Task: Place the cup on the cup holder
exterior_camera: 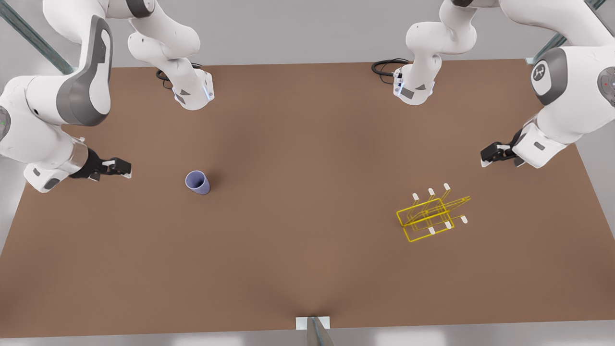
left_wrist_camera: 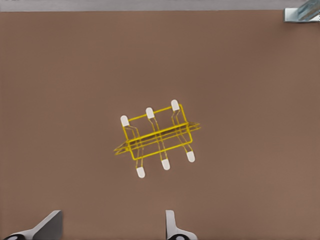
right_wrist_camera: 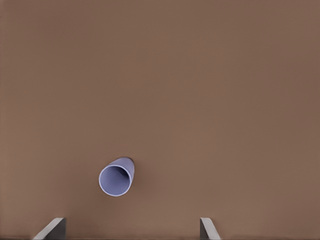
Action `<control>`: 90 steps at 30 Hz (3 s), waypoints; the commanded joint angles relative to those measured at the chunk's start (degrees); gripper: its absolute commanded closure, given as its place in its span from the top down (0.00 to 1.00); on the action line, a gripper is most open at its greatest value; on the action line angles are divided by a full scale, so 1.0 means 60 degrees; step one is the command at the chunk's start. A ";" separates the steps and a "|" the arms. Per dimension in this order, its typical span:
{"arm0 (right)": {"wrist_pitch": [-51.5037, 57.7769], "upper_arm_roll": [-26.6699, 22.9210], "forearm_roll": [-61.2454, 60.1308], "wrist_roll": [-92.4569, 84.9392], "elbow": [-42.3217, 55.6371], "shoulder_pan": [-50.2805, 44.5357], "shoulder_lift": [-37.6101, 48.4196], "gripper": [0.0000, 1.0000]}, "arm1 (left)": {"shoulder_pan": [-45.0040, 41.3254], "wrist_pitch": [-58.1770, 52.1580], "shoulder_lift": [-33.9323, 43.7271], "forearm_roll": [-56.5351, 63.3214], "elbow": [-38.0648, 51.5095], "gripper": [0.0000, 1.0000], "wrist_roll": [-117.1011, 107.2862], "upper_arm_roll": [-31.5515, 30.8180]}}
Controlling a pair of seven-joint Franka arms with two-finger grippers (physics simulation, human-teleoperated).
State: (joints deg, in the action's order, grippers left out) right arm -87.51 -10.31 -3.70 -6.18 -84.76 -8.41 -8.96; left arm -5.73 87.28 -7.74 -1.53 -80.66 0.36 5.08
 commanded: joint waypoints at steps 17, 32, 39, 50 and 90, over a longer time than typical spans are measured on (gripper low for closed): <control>-0.5013 0.1089 0.0060 0.3374 -0.4710 -0.2187 -0.0206 1.00 | -0.0012 0.0029 -0.0278 0.0020 -0.0063 1.00 0.0100 0.0002; -0.6200 0.1089 0.0485 0.3418 -0.6219 -0.2260 -0.0558 1.00 | -0.0012 0.0029 -0.0395 0.0020 -0.0092 1.00 0.0086 0.0002; -0.6611 0.1089 0.0485 0.3301 -0.6761 -0.2230 -0.0529 1.00 | -0.0012 0.0029 -0.0424 0.0020 -0.0092 1.00 0.0086 0.0002; -0.7109 0.1089 0.0485 0.3111 -0.7596 -0.2157 -0.0294 1.00 | -0.0012 0.0029 -0.0439 0.0020 -0.0107 1.00 0.0100 0.0002; -0.7372 0.5381 -1.3138 -0.5063 -0.2923 -0.2436 -0.4293 0.21 | -0.0085 0.0102 -0.0512 0.0035 -0.0063 1.00 -0.0061 -0.0056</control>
State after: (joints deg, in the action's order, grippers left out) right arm -132.83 21.82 -68.56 -0.48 -102.13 -22.91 -34.14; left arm -6.22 87.86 -10.92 -1.36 -81.06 0.67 4.76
